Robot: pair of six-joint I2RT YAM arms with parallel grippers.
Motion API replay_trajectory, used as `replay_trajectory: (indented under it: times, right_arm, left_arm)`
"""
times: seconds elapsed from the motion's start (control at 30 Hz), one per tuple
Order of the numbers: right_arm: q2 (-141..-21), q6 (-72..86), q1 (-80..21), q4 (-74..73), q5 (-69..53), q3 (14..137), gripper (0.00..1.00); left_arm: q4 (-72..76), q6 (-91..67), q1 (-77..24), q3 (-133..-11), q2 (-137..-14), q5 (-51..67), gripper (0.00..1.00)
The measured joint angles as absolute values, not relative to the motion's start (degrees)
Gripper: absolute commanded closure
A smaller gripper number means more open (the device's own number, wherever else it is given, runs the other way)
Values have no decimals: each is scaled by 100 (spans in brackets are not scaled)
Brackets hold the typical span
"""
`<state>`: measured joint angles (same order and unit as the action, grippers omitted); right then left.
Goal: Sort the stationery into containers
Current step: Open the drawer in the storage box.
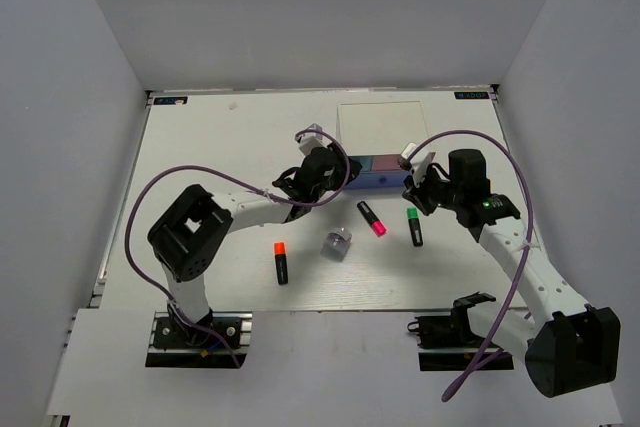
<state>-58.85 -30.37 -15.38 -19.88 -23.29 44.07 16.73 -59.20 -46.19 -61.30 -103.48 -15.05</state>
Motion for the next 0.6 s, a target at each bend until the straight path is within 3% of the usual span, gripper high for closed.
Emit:
replay_trajectory:
  times: [0.33, 0.6]
  right_arm:
    - [-5885, -3033, -1531, -1988, -2381, 4407, 91]
    - [-5881, -3033, -1514, -1968, -2414, 4383, 91]
  left_arm:
    - [1658, -5894, -4672, -6359, -10547, -1697, 58]
    - [1610, -5887, -4729, -6558, -10709, -1774, 81]
